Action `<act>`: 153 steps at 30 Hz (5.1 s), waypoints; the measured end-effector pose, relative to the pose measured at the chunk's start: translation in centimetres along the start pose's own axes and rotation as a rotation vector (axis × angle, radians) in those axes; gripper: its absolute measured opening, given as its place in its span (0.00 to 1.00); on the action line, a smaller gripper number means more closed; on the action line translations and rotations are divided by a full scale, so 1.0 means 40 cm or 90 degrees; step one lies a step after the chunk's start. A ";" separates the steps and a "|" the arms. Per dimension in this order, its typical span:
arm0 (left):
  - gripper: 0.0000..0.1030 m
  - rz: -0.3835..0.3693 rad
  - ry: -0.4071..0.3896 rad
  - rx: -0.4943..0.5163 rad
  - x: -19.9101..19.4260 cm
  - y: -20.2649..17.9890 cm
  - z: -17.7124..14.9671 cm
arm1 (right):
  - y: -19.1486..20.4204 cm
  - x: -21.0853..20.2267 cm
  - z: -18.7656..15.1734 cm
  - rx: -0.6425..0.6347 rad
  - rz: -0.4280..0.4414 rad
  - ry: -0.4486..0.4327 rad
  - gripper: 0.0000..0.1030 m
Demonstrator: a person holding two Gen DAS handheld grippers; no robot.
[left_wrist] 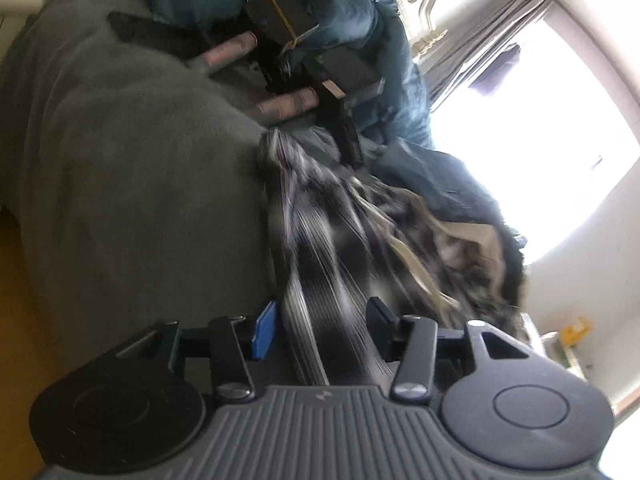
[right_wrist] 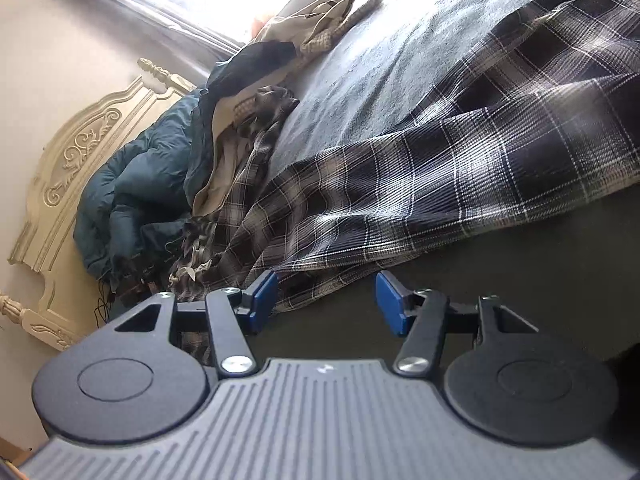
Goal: Fold clothes
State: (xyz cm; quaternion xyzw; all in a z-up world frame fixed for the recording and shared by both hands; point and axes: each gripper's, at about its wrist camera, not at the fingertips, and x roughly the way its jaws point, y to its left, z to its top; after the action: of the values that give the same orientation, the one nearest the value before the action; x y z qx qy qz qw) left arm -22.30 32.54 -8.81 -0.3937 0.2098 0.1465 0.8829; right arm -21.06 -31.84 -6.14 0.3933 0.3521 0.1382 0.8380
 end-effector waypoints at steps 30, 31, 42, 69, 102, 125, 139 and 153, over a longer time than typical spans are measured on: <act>0.15 0.086 -0.072 -0.082 0.178 0.043 0.190 | -0.028 -0.011 -0.016 0.032 -0.045 -0.034 0.53; 0.20 0.083 -0.068 -0.078 0.174 0.040 0.187 | -0.035 -0.020 -0.016 0.038 -0.049 -0.041 0.53; 0.32 0.074 -0.032 -0.003 -0.005 -0.028 0.062 | -0.159 -0.157 -0.007 0.126 -0.051 -0.144 0.53; 0.40 -0.333 0.135 0.894 -0.133 -0.623 -0.697 | -0.239 -0.074 0.279 0.123 0.023 -0.208 0.05; 0.03 -0.358 0.151 0.683 -0.092 -0.639 -0.500 | -0.246 -0.359 0.232 0.192 0.018 -0.314 0.06; 0.50 -0.399 0.217 0.771 -0.120 -0.671 -0.664 | -0.355 -0.351 0.264 0.132 -0.147 -0.255 0.15; 0.53 -0.361 0.203 0.742 -0.098 -0.682 -0.667 | -0.351 -0.254 0.291 0.140 -0.061 -0.205 0.00; 0.53 -0.396 0.245 0.750 -0.087 -0.662 -0.673 | -0.455 -0.459 0.011 0.249 -0.160 -0.324 0.02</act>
State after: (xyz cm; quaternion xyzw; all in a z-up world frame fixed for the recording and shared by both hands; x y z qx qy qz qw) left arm -20.96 -5.28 -6.56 0.0904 0.2847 -0.3240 0.8977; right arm -34.69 -53.31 -10.86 0.5219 0.1976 -0.1386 0.8182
